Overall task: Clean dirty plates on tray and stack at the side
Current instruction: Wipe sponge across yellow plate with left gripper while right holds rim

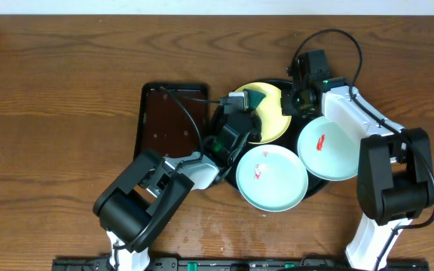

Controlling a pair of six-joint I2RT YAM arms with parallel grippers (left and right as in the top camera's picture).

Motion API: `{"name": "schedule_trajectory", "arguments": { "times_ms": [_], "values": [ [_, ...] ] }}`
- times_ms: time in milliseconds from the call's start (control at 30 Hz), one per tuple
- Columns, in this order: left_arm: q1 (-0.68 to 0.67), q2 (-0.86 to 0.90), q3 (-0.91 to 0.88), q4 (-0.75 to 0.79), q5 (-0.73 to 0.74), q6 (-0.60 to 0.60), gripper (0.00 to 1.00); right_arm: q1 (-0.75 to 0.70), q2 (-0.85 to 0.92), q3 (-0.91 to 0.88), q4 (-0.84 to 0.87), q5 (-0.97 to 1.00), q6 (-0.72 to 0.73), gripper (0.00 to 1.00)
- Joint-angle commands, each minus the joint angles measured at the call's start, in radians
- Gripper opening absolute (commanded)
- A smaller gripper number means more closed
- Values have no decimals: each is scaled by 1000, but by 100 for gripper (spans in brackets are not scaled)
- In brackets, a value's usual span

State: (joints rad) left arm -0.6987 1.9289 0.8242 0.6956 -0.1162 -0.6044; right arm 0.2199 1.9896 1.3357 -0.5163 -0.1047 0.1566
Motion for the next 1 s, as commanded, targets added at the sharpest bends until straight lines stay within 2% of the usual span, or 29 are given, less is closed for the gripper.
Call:
{"name": "schedule_trajectory", "arguments": {
  "times_ms": [0, 400, 800, 967],
  "values": [
    [-11, 3, -4, -22, -23, -68, 7, -9, 0, -2, 3, -5, 6, 1],
    [-22, 42, -4, -32, -62, -51, 7, -9, 0, -2, 3, -5, 6, 1],
    [-19, 46, -4, -8, -190, 214, 7, -9, 0, -2, 3, -5, 6, 1],
    [9, 46, -4, 14, -193, 302, 8, -9, 0, -2, 3, -5, 6, 1]
  ]
}}
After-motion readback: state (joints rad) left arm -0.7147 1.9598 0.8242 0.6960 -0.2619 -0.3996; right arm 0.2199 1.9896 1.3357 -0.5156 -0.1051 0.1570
